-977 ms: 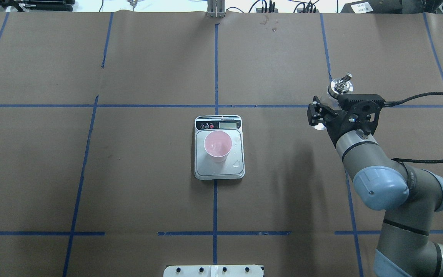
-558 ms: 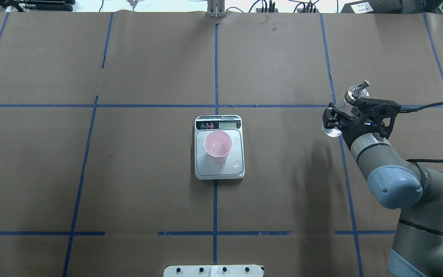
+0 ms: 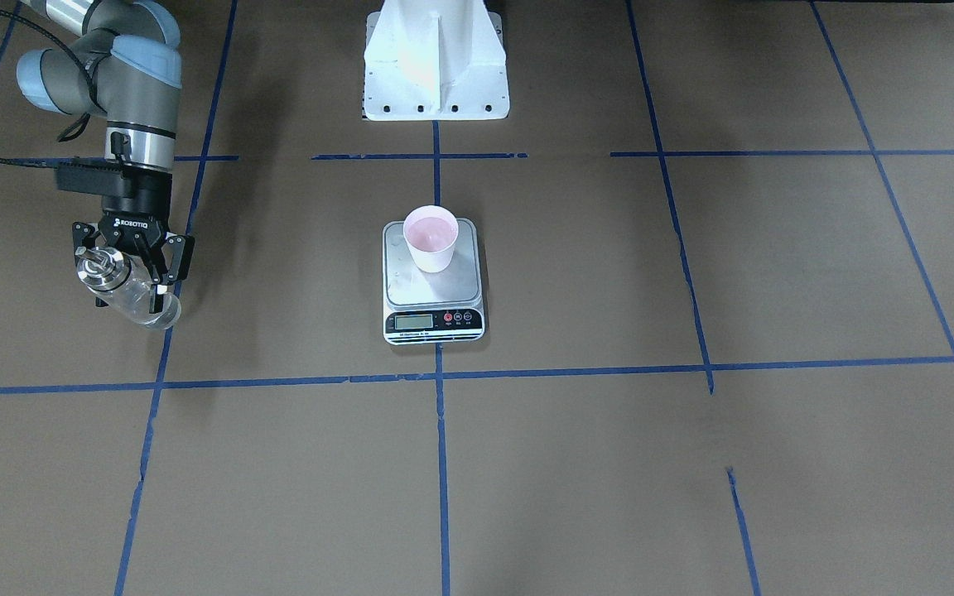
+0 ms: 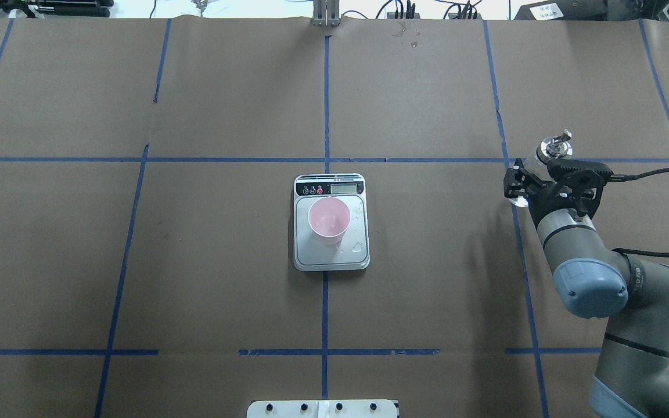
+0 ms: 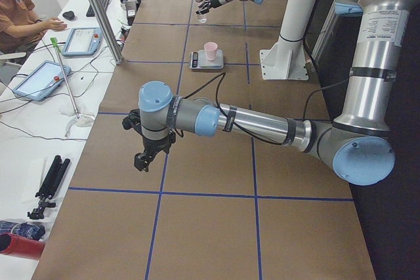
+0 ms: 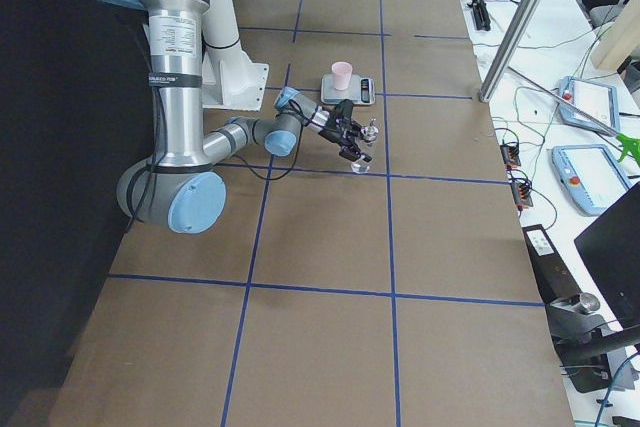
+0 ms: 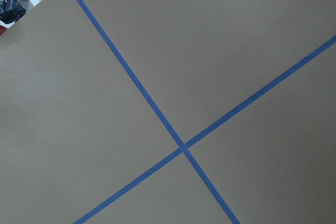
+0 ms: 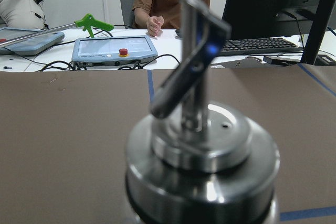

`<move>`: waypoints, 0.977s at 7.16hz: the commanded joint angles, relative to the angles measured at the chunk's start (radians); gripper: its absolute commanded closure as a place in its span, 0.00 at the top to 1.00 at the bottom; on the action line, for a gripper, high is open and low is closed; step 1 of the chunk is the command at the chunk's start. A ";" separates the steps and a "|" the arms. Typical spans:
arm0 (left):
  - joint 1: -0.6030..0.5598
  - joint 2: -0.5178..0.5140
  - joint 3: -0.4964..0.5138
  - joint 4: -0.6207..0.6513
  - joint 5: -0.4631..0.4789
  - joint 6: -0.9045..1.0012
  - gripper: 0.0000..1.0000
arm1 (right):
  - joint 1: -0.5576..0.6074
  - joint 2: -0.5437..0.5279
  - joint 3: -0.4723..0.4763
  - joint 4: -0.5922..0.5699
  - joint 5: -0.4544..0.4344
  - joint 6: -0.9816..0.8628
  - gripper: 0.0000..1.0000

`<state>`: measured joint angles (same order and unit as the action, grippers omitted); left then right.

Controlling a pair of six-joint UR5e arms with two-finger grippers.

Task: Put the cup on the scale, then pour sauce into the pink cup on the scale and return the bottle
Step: 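Lower the bottle onto the table with the right gripper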

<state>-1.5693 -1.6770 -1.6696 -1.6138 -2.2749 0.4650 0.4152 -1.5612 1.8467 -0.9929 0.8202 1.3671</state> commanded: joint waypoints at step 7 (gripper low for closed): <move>0.000 0.000 0.001 -0.001 0.000 0.000 1.00 | -0.042 -0.003 -0.009 -0.003 -0.016 0.007 0.00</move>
<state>-1.5693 -1.6767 -1.6690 -1.6141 -2.2745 0.4648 0.3740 -1.5620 1.8382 -0.9954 0.8037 1.3747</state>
